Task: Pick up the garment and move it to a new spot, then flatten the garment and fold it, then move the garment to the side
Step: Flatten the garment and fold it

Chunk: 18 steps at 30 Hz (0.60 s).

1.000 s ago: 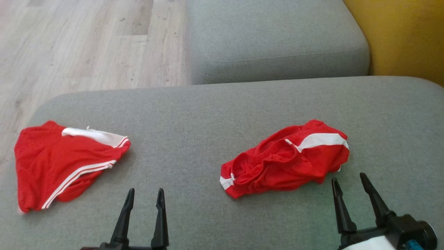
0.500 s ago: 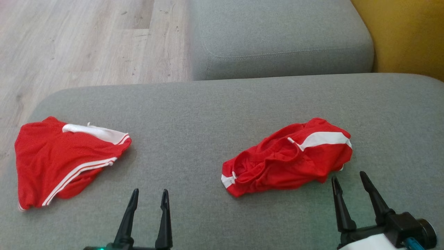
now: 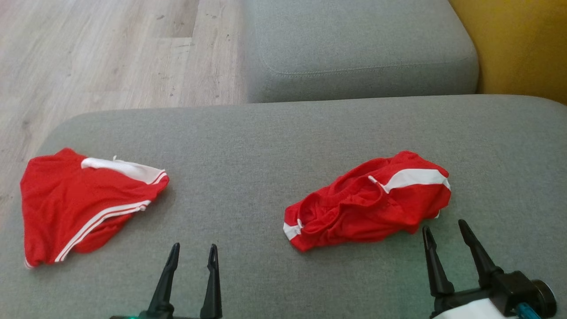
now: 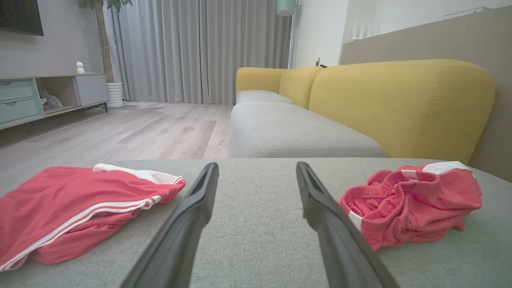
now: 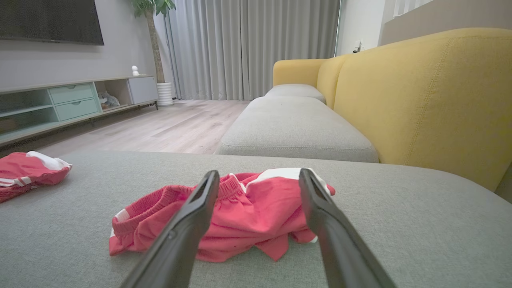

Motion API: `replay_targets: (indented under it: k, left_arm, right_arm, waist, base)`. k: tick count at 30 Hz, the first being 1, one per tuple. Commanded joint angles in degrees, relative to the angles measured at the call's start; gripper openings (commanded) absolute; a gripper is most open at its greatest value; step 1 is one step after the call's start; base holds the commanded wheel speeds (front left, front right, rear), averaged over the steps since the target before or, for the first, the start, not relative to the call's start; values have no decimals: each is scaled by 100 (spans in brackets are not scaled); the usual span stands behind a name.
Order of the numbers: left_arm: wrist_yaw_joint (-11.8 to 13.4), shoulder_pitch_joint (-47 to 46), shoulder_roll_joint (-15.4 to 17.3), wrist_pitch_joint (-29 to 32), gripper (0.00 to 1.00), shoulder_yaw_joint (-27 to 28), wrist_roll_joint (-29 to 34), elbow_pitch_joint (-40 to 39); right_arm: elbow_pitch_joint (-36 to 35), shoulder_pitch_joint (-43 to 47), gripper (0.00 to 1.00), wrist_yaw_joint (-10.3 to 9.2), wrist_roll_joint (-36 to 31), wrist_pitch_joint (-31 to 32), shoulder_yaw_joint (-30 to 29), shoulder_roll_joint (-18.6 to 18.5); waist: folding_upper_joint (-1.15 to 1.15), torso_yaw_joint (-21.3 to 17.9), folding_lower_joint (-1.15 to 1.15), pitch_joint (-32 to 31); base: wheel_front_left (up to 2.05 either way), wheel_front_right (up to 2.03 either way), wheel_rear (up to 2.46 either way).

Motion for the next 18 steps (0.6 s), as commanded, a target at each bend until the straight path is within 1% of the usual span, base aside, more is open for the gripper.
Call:
replay_targets:
  k: [1,6,8,10,12,14,16,18]
  left_arm:
    - [-10,-319,-44,-46,100,125,-4,-153]
    - [-34,-351,-44,-46,100,101,-59,-175]
    - [-39,-401,-44,-46,100,103,-211,-220]
    - [-153,-515,-44,-46,100,20,-422,-211]
    - [-345,-683,-44,-46,100,-146,-918,-104]
    - [-564,-963,-44,-46,100,-389,-1567,145]
    - [-692,-1369,-44,-44,100,-733,-2356,491]
    - [-801,-1915,-44,176,100,-1214,-3151,782]
  right_arm:
    - [-158,-337,100,-4,-14,-22,135,-39]
    - [-159,-351,100,-4,-32,-22,152,-39]
    - [-164,-373,100,-4,-51,-22,173,-39]
    - [-168,-409,100,-4,-80,-22,199,-39]
    - [-180,-444,100,-4,-102,-22,219,-39]
    - [-187,-483,100,-4,-132,-22,251,-39]
    - [-190,-526,100,-4,-163,-22,284,-39]
    - [-204,-580,100,-4,-187,-22,321,-39]
  waist:
    - [0,-8,0,7]
    - [0,-44,0,36]
    - [0,-84,0,75]
    - [0,-129,0,131]
    - [0,-178,0,194]
    - [0,-241,0,268]
    - [0,-326,0,347]
    - [0,-445,0,449]
  base:
    - [0,0,0]
    - [0,0,0]
    - [0,0,0]
    - [0,0,0]
    - [0,0,0]
    - [0,0,0]
    - [0,0,0]
    - [0,0,0]
